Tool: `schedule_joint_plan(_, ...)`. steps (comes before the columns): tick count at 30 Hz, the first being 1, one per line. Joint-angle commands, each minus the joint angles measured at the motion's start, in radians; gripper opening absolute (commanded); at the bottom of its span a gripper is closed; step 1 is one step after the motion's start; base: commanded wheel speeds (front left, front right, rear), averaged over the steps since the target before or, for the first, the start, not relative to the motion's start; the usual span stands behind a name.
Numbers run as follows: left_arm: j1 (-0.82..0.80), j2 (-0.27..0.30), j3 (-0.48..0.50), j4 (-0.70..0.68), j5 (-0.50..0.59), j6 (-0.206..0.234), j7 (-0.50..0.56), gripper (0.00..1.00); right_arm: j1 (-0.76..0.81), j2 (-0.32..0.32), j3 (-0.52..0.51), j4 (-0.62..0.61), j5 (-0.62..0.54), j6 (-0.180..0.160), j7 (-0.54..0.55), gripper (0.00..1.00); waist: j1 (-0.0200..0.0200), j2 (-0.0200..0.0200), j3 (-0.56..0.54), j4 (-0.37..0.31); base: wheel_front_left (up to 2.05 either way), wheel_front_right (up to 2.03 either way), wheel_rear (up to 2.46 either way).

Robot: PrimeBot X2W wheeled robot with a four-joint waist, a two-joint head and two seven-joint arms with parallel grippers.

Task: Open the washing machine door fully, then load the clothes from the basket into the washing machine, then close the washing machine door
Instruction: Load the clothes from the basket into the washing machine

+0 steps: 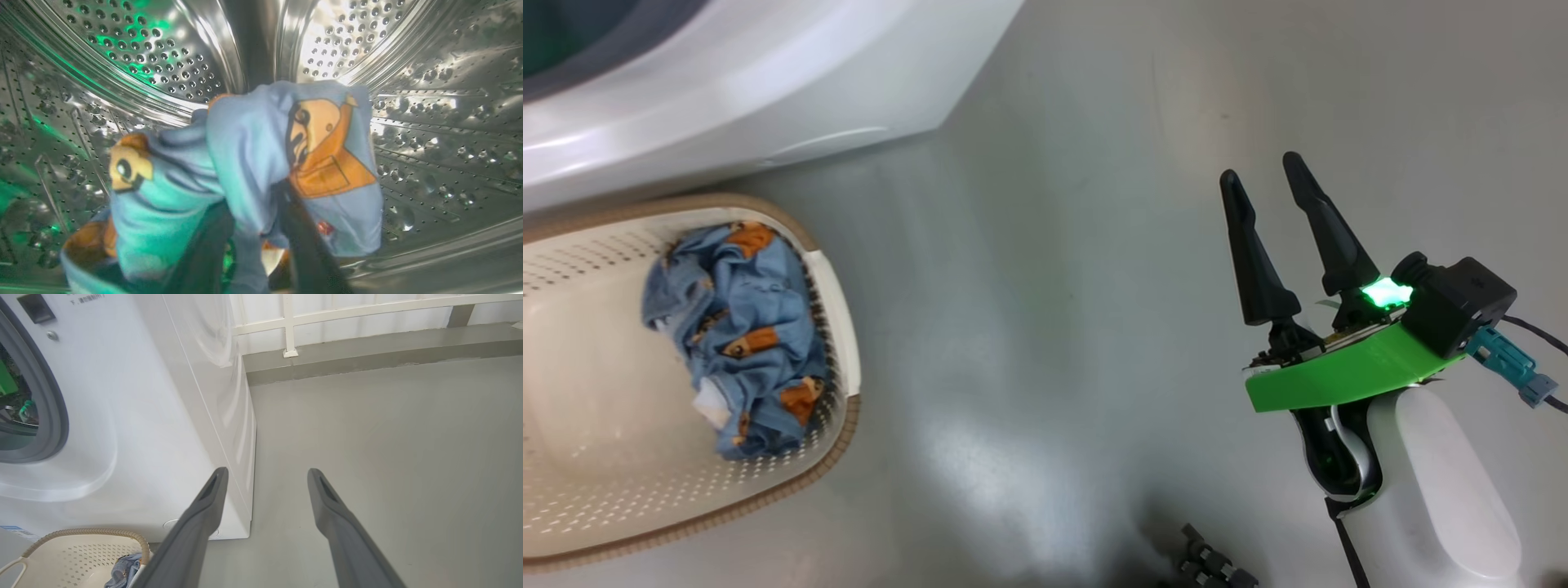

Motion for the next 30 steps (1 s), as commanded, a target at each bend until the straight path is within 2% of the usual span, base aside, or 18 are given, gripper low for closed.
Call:
schedule_joint_plan(1, -0.046, 0.047, 0.005, 0.004, 0.009, -0.005, -0.001, 1.0, 0.012, 0.004, 0.02, -0.028, 0.008, 0.002, -0.005, 1.0, 0.0, 0.0, 0.019, -0.016, 0.0, 0.0, 0.0)
schedule_joint_plan(7, -0.07, 0.012, -0.014, 0.077, 0.003, -0.02, -0.023, 1.0, 0.004, 0.004, 0.02, -0.019, 0.003, 0.002, -0.005, 1.0, 0.0, 0.0, 0.011, 0.006, 0.0, 0.0, 0.0)
schedule_joint_plan(17, -0.001, -0.04, -0.051, 0.129, -0.008, -0.038, -0.118, 1.0, -0.009, 0.004, 0.011, -0.003, -0.016, 0.002, -0.005, 1.0, 0.0, 0.0, -0.045, 0.054, 0.0, 0.0, 0.0)
schedule_joint_plan(30, 0.166, -0.039, -0.089, 0.038, -0.035, -0.045, -0.22, 1.0, 0.021, 0.004, -0.002, 0.014, -0.023, 0.002, -0.005, 1.0, 0.0, 0.0, -0.135, 0.115, 0.0, 0.0, 0.0)
